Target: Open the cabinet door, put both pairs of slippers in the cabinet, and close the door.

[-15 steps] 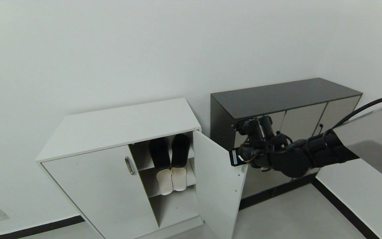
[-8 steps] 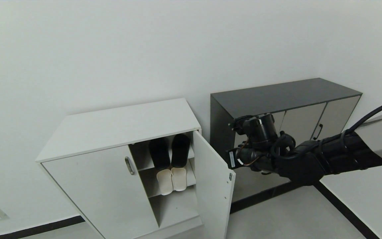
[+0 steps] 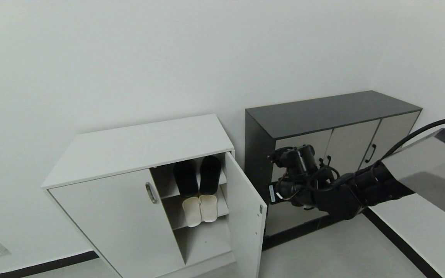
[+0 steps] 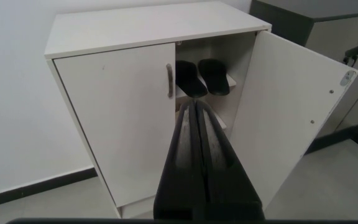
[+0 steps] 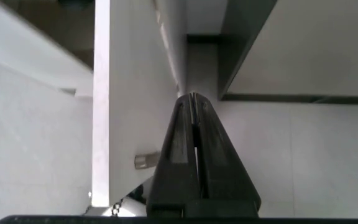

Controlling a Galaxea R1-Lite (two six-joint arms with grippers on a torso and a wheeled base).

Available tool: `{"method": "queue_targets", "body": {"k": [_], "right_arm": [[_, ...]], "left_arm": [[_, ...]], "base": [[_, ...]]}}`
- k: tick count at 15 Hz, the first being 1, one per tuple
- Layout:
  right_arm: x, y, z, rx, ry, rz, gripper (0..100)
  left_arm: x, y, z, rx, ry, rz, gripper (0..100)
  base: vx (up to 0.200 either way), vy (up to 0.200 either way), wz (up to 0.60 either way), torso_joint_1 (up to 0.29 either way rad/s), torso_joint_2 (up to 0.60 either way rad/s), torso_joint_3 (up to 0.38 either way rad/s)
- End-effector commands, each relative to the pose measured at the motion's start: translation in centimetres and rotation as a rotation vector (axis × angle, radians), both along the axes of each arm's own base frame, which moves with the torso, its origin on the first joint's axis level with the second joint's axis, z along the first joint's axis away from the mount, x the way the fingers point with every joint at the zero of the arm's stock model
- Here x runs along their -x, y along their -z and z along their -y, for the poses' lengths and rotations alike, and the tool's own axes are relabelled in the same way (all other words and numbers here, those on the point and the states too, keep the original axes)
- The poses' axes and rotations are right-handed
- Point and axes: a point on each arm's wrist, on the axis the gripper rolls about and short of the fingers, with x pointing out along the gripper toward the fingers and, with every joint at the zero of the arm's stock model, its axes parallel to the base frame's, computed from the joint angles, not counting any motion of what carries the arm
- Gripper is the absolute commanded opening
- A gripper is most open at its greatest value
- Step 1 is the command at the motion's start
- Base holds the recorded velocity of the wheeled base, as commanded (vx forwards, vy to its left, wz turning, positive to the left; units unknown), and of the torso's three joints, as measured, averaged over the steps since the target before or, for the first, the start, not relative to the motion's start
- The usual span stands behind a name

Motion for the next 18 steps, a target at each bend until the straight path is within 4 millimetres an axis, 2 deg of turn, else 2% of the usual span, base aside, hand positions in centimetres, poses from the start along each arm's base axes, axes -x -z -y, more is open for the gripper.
{"method": "queue_targets", "body": {"k": [1,4,9,13,16,18], "right_arm": [[0.4,1.2,-0.9,0.016,-0.021,-0.025,0],[2.0,0.6,-2.8,-0.001,-0.072,-0.019,0],[5.4,-2.3,-4.3,-0.05,-0.155,0.031,0],[7.8,-4.2,-3.9,-0.108,-0.239,0.077,0],[7.5,-4.4,-3.0,-0.121,-0.216,0.095,0],[7.5,-4.1,-2.8,-0.116,-0.218,0.083,0]], "left_arm": [[0.0,0.0,0.0,0.0,-0.001,0.0,0],[0.0,0.0,0.0,0.0,-0.001,0.0,0],[0.0,0.0,0.0,0.0,-0.001,0.0,0],[0.0,0.0,0.0,0.0,-0.001,0.0,0],[0.0,0.0,0.0,0.0,-0.001,0.0,0],[0.0,0.0,0.0,0.0,-0.001,0.0,0]], "base": [[0.0,0.0,0.0,0.0,0.0,0.0],[0.0,0.0,0.0,0.0,0.0,0.0],[0.0,0.0,0.0,0.0,0.0,0.0],[0.0,0.0,0.0,0.0,0.0,0.0],[0.0,0.0,0.0,0.0,0.0,0.0],[0.0,0.0,0.6,0.002,0.0,0.002]]}}
